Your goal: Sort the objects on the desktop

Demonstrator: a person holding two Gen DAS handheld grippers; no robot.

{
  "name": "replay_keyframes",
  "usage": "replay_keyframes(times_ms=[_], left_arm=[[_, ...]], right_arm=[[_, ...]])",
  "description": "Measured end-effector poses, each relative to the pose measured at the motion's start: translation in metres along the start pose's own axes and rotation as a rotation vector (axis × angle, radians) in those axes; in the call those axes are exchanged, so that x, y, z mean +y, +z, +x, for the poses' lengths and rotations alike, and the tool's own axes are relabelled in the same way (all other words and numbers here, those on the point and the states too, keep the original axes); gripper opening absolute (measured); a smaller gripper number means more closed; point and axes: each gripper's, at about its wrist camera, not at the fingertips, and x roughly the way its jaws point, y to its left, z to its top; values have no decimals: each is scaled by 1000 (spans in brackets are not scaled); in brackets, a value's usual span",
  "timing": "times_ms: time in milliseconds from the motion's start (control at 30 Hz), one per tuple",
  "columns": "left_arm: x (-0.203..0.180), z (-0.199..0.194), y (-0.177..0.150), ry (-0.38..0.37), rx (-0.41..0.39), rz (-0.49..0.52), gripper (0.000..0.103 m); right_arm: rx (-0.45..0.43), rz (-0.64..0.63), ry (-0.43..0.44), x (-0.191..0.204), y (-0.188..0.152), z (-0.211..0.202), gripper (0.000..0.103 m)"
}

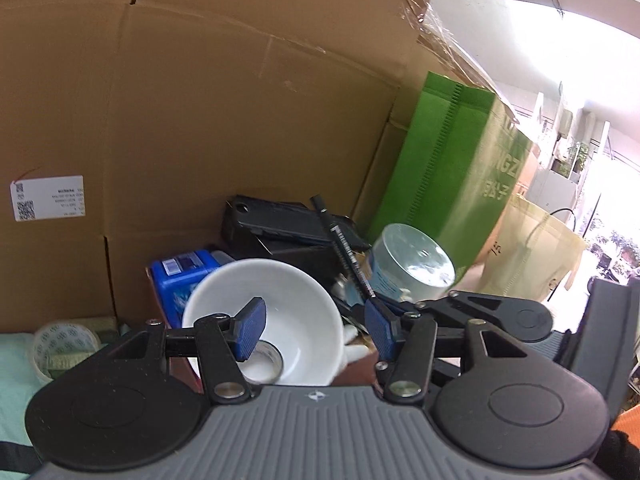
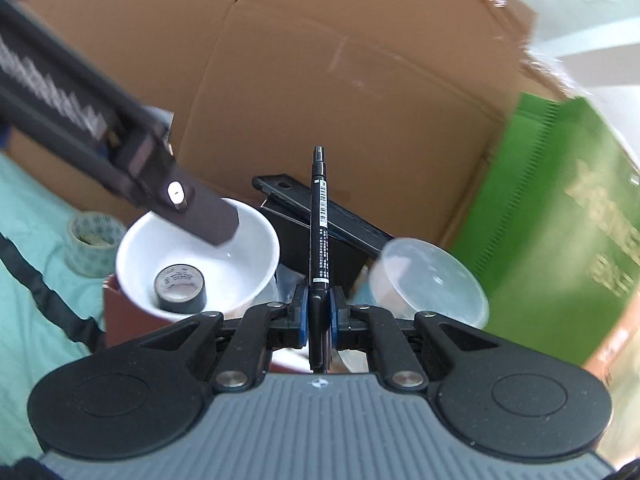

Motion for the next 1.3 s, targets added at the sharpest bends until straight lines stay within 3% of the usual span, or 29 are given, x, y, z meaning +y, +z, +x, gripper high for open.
replay_keyframes(times_ms=[200,667,733,833,1067,1133,1267,1300], left_arm=[[9,11,4,22,13,2,57],[4,51,2,9,91,15,58],[3,56,-3,8,115,20,58],[3,60,-9,5,143,22,58],[4,56,-13,8,135,10,56],[3,55,-14,7,137,9,54],[-1,44,-20,-11,122,2,29],[-4,41,-22,-6,119,8,23]], right_arm=[[-15,-20,29,0,-4,37,8],[-16,46,29,-22,-32,44,13],[-37,56,10,-23,-33,40,30],[-81,92,10,-28,-35,31,45],[-141,117,9,-19,-41,10,49],[-134,124,-27,-10,-43,-3,51],[-70,226,-117,-7,-44,-18,64],[-51,268,-119,-6,-44,-22,76]])
